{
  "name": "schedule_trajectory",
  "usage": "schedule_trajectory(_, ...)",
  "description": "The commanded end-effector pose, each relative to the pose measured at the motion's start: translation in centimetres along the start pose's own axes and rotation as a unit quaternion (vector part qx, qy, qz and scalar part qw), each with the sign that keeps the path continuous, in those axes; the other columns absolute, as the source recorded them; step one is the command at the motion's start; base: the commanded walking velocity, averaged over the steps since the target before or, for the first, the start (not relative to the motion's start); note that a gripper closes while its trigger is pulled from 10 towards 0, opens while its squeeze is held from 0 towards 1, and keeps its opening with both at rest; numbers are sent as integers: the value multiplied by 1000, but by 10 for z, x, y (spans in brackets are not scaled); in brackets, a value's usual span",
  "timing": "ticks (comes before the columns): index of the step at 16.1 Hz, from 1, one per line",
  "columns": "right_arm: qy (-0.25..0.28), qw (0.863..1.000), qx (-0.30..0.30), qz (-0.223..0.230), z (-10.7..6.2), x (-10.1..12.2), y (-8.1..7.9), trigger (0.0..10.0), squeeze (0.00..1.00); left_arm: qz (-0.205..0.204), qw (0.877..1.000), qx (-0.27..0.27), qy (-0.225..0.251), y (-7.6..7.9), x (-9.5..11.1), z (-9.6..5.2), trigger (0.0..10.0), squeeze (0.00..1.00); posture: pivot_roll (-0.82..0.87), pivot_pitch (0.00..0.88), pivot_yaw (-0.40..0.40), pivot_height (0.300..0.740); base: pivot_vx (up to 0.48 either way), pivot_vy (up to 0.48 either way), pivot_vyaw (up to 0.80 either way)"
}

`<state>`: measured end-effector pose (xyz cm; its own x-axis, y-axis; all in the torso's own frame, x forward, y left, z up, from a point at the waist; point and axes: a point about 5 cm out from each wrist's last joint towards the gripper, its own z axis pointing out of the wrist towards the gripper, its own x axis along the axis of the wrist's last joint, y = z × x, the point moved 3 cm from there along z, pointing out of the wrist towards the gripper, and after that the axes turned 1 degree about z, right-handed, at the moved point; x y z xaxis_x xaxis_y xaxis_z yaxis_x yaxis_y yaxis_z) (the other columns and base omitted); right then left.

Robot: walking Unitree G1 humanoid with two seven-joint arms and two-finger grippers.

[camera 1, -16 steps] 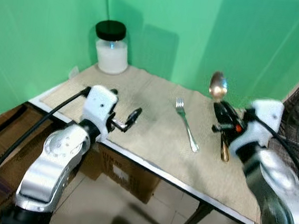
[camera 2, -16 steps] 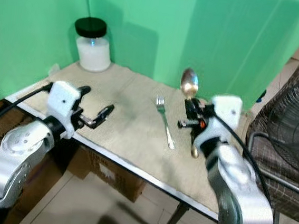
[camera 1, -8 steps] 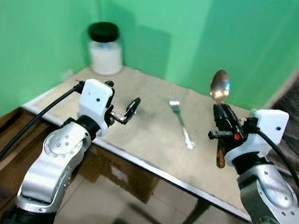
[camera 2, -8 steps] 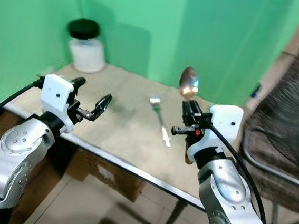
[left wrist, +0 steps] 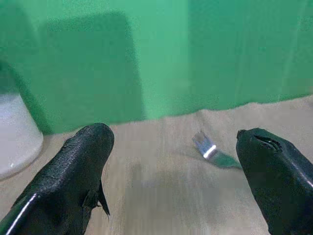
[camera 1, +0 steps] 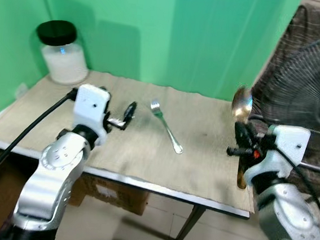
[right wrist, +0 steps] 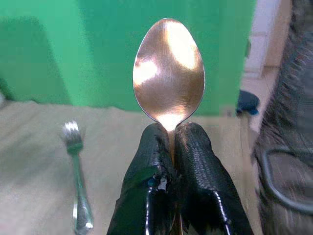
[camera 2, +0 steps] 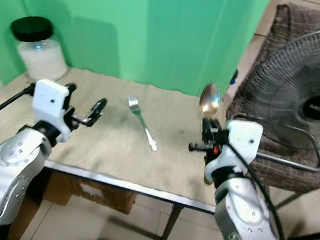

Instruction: Setting the table

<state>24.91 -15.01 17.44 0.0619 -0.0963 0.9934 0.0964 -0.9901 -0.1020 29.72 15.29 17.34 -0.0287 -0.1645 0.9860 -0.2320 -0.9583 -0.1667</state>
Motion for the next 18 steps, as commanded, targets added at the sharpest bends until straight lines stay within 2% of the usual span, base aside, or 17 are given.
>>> schedule_trajectory(1,3,1000,-9,-6,1,0,1,10000,0,0,1000,12,4,-2,3,-3,10000,0,37,0,-25,740,0,0,-800)
schedule_trajectory(8,-9,1000,-9,-29,4,0,2,10000,0,14,1000,-1,9,2,5,-3,10000,0,37,0,-26,740,0,0,-800)
schedule_trajectory(12,-24,1000,-10,-3,2,-3,4,10000,0,19,1000,-8,10,5,5,-3,10000,0,32,0,-22,740,0,0,-800)
schedule_trajectory(18,-34,999,-17,4,0,-7,6,10000,0,15,1000,-15,16,7,7,-3,10000,0,33,0,-24,740,0,0,-800)
